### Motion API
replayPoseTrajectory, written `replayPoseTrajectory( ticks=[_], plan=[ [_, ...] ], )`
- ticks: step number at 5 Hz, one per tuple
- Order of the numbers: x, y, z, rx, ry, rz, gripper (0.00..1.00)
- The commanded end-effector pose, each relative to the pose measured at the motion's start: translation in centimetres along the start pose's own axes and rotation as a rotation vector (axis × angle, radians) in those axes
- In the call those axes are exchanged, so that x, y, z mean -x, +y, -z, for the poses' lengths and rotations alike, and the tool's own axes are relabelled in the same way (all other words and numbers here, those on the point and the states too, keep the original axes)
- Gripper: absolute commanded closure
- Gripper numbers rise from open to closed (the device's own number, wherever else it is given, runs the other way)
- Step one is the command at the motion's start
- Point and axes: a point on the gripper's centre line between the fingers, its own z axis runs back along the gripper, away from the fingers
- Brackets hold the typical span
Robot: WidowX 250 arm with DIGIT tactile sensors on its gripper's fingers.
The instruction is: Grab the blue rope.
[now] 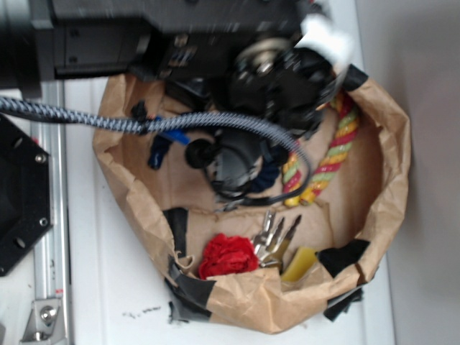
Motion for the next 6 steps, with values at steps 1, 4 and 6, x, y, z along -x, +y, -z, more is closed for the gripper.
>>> replayPoseTrajectory(
  ticks=[1, 4, 6],
  plan=[
    [-2.2, -2.1, 4.2, 0.034, -0.054, 0.136, 0.0],
    [-3.4, -3.5, 9.5, 0.142, 0.042, 0.175, 0.0],
    [-1.2, -3.7, 7.6, 0.094, 0.015, 0.17, 0.0]
  ],
)
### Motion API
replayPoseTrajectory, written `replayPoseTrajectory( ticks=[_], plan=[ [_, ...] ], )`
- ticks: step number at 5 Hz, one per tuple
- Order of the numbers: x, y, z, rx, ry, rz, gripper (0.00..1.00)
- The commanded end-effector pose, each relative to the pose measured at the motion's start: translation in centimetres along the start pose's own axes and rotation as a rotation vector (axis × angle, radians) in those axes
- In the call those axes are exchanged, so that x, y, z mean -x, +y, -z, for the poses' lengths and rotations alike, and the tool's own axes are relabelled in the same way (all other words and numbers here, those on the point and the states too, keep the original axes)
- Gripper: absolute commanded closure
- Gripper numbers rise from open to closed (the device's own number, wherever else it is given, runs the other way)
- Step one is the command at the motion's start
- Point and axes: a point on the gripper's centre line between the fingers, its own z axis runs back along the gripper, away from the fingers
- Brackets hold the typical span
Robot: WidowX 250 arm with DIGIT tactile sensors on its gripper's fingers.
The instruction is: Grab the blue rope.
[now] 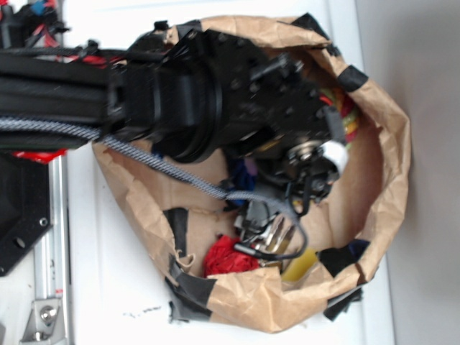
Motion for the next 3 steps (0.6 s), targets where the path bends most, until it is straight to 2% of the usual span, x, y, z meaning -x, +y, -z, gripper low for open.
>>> replayPoseTrajectory(
  ticks=[1, 3],
  plan=[
    [1.6, -1.3, -3.1, -0.032, -0.059, 0.002, 0.0],
    [2.0, -1.0, -0.8, -0.032, -0.007, 0.002, 0.0]
  ],
)
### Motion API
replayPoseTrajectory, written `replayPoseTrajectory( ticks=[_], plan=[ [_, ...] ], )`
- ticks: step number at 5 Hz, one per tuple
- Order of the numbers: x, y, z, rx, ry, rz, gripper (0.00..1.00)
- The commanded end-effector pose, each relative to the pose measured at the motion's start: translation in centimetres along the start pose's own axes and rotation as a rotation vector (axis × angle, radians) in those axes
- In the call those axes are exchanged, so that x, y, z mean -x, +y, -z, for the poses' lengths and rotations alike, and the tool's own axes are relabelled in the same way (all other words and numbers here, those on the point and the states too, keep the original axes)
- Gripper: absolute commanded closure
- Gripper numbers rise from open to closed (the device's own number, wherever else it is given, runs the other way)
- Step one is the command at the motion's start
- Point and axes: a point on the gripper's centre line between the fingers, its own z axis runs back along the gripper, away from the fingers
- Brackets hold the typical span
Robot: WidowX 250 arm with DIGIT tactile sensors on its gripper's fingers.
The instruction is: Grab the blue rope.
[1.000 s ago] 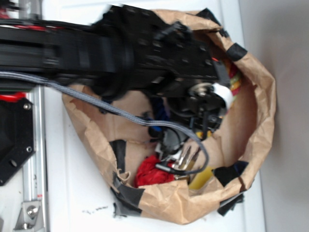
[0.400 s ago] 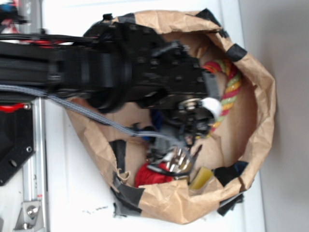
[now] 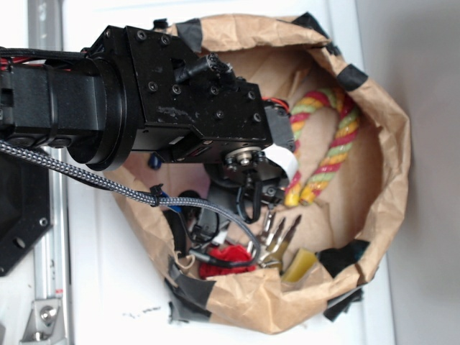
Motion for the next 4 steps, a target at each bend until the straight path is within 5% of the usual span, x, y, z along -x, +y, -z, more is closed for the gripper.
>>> replayPoseTrajectory(
  ticks=[1, 2, 3, 4],
  plan=[
    [-0.7, 0.0, 2.8, -0.015, 0.04, 0.016, 0.0],
    [-0.7, 0.5, 4.7, -0.016, 0.089, 0.01, 0.0],
    [-0.7, 1.1, 4.5, -0.01, 0.079, -0.031, 1.0],
    [-0.7, 1.7, 3.5, -0.024, 0.058, -0.048, 1.0]
  ],
)
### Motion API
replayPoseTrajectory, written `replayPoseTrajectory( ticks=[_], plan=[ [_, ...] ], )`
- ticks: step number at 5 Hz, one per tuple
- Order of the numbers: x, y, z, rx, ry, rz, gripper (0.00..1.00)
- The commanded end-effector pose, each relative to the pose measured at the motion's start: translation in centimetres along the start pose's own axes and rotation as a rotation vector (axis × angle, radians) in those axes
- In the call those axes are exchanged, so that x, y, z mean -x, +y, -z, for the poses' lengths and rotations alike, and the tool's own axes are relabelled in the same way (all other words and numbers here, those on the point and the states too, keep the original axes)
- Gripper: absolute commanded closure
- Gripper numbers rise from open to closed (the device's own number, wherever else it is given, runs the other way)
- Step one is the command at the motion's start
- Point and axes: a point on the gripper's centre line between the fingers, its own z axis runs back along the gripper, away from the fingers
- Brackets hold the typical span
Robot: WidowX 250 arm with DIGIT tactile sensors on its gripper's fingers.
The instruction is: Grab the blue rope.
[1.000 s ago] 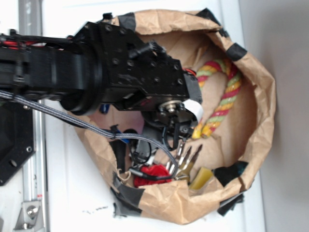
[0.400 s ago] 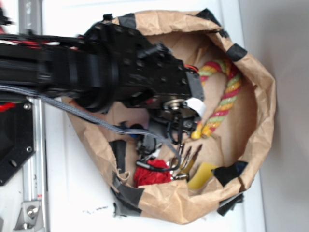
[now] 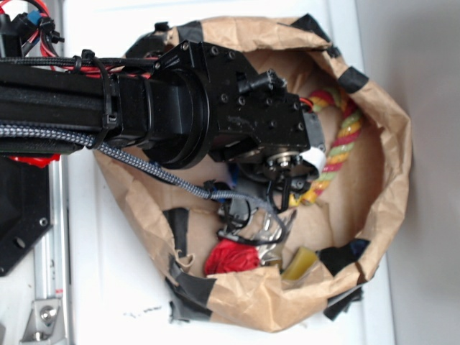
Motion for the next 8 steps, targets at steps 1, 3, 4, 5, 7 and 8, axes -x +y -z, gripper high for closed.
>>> replayPoseTrajectory(
  ticks=[1, 3, 4, 5, 7, 8],
  plan=[
    [0.4, 0.2, -0.3, -0.008, -0.012, -0.04, 1.0],
    [-0.1, 0.0, -6.6, -0.114, -0.073, -0.137, 1.0],
    [-0.3, -0.5, -11.6, -0.093, -0.174, -0.188, 1.0],
    [-0.5, -1.1, -15.8, -0.09, -0.203, -0.169, 1.0],
    [-1.1, -1.9, -16.4, -0.064, -0.058, -0.264, 1.0],
    [-0.8, -1.5, -16.4, -0.081, -0.053, -0.313, 1.0]
  ],
)
